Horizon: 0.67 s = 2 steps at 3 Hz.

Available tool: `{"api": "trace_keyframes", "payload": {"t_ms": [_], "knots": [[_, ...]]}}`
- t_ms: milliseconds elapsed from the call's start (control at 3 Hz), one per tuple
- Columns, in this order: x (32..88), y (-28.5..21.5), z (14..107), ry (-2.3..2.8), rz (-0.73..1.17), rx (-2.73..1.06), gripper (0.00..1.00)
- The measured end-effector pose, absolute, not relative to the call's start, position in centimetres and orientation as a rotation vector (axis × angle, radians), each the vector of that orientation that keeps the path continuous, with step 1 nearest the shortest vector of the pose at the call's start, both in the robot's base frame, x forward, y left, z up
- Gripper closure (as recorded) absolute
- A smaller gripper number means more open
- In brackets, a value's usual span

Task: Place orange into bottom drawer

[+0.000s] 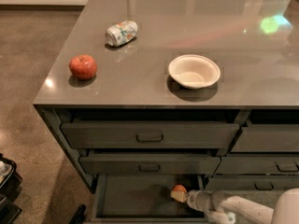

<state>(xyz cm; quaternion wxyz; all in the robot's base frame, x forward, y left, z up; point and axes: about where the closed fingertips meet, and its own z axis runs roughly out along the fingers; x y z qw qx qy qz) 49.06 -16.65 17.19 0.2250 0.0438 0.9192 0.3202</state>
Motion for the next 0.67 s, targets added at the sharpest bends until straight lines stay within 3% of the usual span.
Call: {"api": "trace_keyframes", "payload": {"t_ms": [333,667], "knots": [[49.06,-16.64,17.18,2.536,0.883,0.121,0.00],[49.06,-16.64,17.18,2.536,0.883,0.121,0.00]]}}
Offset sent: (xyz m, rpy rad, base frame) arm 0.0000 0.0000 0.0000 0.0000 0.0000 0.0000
